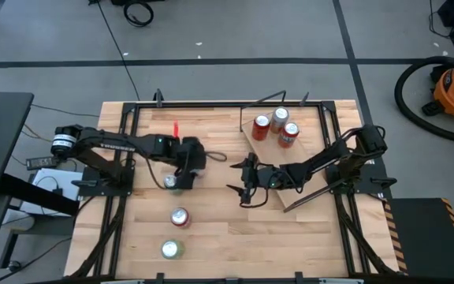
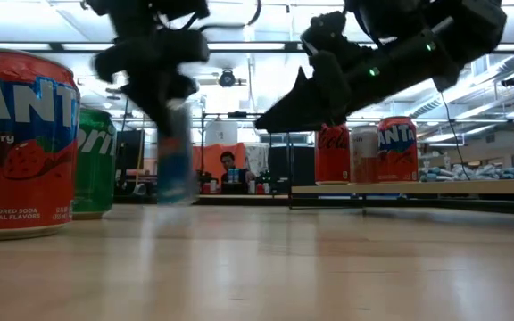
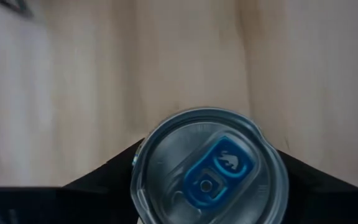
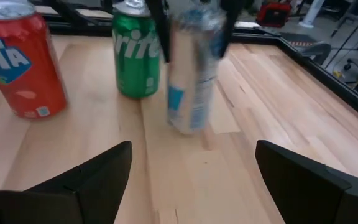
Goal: Place canned beverage on shelf
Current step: Put the blue soda can on the shelf, aligned with the other orange soda can
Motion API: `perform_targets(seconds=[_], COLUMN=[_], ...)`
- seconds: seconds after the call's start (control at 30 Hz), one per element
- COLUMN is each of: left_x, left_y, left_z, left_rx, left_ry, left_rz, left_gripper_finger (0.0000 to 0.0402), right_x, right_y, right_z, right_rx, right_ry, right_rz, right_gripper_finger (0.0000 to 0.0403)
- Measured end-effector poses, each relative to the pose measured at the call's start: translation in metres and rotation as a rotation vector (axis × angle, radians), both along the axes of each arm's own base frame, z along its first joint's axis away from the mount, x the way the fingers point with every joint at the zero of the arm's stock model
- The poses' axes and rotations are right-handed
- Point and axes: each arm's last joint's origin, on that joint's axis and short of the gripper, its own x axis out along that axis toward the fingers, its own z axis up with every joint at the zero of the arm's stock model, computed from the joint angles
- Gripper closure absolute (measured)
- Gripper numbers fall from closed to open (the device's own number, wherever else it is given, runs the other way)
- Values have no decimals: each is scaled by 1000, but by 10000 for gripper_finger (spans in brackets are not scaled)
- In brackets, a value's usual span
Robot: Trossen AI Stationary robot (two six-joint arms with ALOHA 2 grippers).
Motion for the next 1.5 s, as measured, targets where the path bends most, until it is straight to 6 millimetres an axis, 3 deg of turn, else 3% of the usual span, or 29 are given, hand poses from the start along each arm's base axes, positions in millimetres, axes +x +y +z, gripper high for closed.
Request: perform_targets(seconds=[0.27, 0.77, 1.03, 1.17, 1.37, 1.5], left_x=[16, 81, 86, 90, 103, 103], left_y=[25, 31, 34, 40, 40, 38], left_z=[1, 23, 21, 16, 17, 11], left_rx=[-4, 17, 109, 18, 63, 51], left_ry=[-30, 119, 119, 85, -23, 10], left_rz=[-15, -150, -365, -374, -405, -428], left_gripper_finger=[150, 150, 150, 150, 150, 150], right_x=[-7, -13, -17, -19, -20, -19], right_y=[-3, 2, 10, 10, 10, 10], right_z=[-6, -15, -17, -21, -21, -19], right_rx=[-81, -242, -302, -311, -320, -321], right_ry=[40, 185, 235, 279, 283, 264], right_rz=[-11, -3, 78, 77, 53, 43], right_gripper_finger=[50, 50, 50, 50, 50, 50])
